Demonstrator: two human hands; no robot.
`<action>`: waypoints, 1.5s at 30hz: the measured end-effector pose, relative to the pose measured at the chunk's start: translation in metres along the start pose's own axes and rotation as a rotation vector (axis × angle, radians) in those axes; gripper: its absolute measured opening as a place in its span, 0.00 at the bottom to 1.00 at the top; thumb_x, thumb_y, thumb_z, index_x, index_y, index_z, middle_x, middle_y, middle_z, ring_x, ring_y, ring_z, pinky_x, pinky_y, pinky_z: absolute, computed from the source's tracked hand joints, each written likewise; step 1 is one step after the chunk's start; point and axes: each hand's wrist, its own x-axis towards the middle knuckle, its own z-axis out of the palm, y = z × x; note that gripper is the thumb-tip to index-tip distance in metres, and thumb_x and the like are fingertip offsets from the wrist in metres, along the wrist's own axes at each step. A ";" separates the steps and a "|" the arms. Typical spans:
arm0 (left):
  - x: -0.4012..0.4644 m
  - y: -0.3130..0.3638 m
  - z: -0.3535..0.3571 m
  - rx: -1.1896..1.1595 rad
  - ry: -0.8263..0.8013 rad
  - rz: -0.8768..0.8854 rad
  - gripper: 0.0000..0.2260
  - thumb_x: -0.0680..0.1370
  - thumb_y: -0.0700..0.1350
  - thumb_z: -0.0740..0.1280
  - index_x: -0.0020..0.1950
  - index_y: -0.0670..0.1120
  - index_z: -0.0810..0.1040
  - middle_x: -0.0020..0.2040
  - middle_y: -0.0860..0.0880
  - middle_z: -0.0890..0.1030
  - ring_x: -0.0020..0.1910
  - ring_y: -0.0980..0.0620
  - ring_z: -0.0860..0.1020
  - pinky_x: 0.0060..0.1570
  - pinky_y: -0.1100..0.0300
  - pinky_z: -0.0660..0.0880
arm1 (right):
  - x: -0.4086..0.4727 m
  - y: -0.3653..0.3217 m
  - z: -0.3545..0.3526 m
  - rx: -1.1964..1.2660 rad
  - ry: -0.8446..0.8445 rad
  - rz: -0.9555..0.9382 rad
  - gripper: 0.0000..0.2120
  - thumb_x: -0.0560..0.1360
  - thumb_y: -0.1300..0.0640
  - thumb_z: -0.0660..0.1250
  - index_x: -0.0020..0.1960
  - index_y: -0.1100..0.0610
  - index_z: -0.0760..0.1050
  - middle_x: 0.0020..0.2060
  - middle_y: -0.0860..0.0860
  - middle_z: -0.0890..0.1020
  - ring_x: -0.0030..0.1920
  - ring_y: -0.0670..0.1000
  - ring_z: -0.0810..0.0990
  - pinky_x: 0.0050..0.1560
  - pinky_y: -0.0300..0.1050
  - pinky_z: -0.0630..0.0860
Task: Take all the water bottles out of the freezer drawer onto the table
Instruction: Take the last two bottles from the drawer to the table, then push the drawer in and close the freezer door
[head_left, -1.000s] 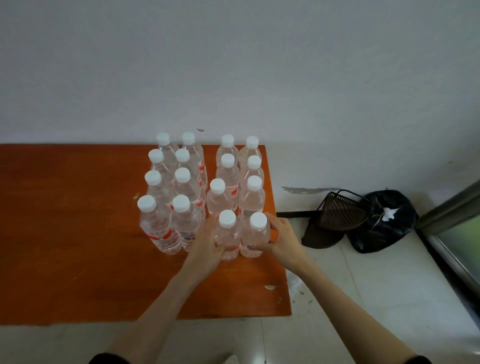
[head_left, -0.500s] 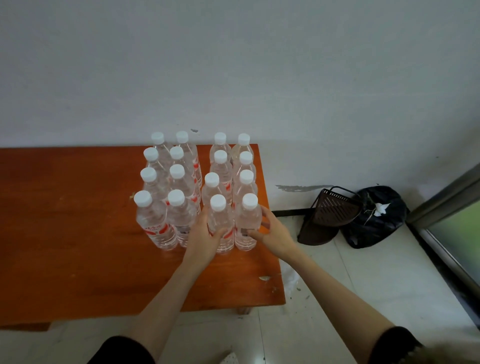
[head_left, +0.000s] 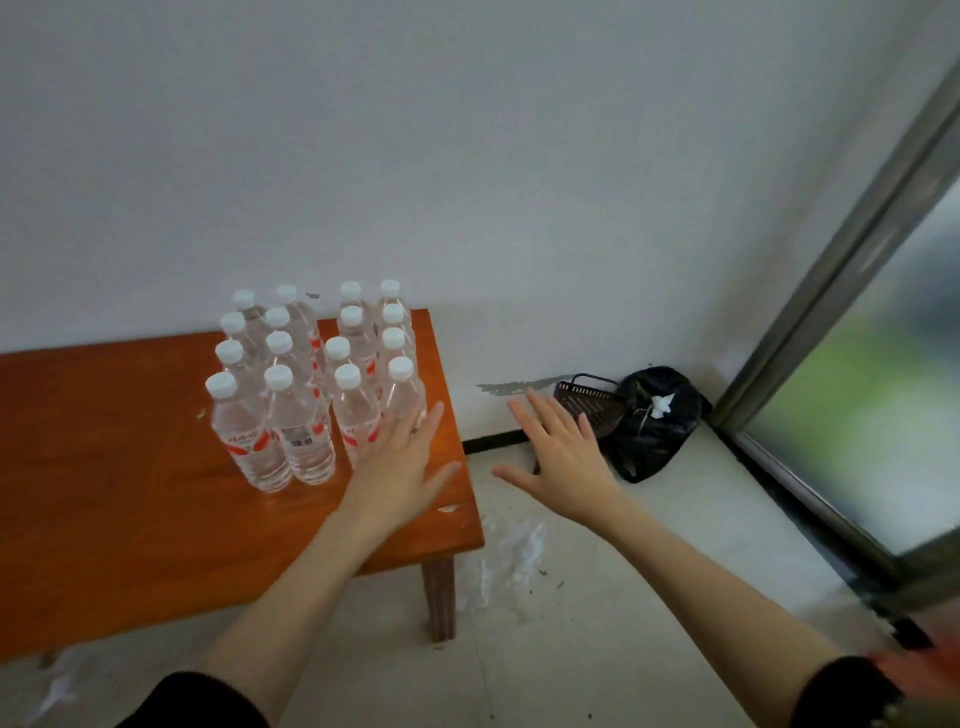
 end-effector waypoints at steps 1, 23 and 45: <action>0.001 0.014 -0.009 0.042 -0.005 0.034 0.33 0.77 0.63 0.54 0.76 0.55 0.43 0.77 0.52 0.42 0.76 0.48 0.40 0.72 0.43 0.45 | -0.014 0.006 -0.013 -0.060 0.047 0.011 0.39 0.73 0.34 0.56 0.76 0.47 0.43 0.77 0.49 0.45 0.76 0.52 0.42 0.74 0.60 0.43; -0.209 0.282 -0.026 -0.087 0.001 1.062 0.35 0.69 0.72 0.36 0.73 0.59 0.39 0.77 0.52 0.46 0.76 0.46 0.41 0.71 0.38 0.40 | -0.467 -0.013 -0.080 -0.428 0.409 0.995 0.40 0.68 0.27 0.43 0.75 0.43 0.39 0.75 0.49 0.41 0.76 0.56 0.42 0.70 0.67 0.39; -0.505 0.564 0.064 -0.129 -0.189 1.435 0.30 0.78 0.62 0.49 0.74 0.57 0.36 0.72 0.55 0.32 0.71 0.50 0.31 0.68 0.47 0.32 | -0.858 0.022 -0.069 -0.389 0.398 1.405 0.37 0.75 0.35 0.53 0.70 0.43 0.30 0.75 0.50 0.36 0.71 0.52 0.30 0.68 0.60 0.32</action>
